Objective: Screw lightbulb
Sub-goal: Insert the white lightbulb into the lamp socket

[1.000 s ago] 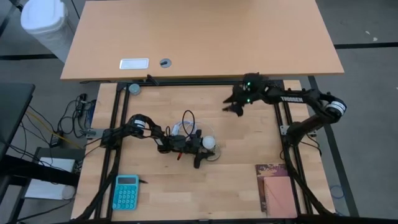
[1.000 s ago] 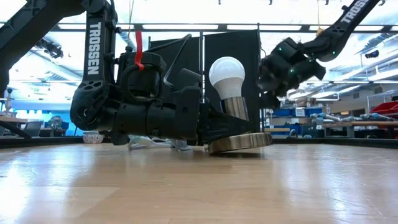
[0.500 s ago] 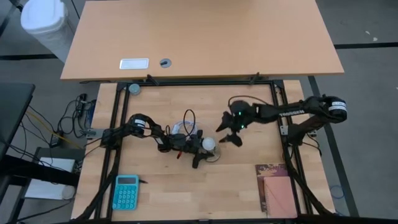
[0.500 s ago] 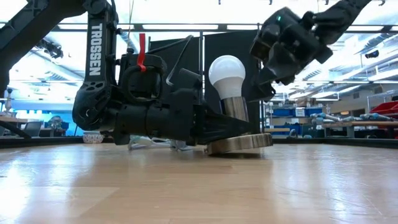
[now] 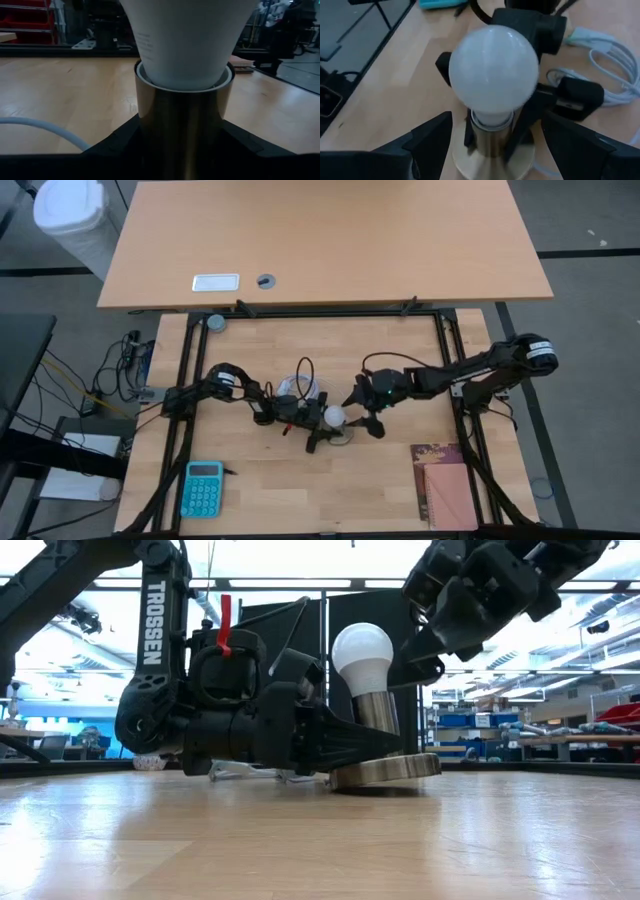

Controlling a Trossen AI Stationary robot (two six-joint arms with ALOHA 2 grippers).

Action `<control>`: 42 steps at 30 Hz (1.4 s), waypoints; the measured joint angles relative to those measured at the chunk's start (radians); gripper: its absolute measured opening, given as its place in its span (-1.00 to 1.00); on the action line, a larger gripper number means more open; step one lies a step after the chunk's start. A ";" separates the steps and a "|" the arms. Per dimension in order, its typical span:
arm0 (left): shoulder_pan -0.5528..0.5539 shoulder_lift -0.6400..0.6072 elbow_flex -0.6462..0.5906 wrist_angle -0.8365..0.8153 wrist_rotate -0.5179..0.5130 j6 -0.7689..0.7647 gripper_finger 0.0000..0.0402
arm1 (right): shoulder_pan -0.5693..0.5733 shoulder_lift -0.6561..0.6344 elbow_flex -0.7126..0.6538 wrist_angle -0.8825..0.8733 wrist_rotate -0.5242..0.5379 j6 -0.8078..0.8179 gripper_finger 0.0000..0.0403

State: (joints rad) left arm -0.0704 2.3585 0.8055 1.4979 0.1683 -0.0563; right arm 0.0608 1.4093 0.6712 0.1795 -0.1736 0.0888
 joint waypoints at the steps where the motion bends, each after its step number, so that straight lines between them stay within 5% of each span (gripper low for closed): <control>1: 0.000 0.000 0.000 0.000 0.007 0.000 -0.01 | 0.012 0.011 0.000 0.019 0.020 0.006 0.53; 18: -0.002 0.000 0.000 0.001 0.020 -0.004 -0.01 | 0.063 0.224 0.000 0.322 0.078 0.051 0.53; 28: -0.002 -0.001 0.000 0.001 0.010 -0.003 -0.01 | 0.091 0.226 0.000 0.352 0.137 0.050 0.51; 42: -0.003 -0.001 0.000 0.001 0.011 -0.004 -0.01 | 0.103 0.226 -0.001 0.351 0.165 0.058 -0.03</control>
State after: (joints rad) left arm -0.0731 2.3577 0.8055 1.4990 0.1791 -0.0601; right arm 0.1638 1.6356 0.6704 0.5306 -0.0087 0.1467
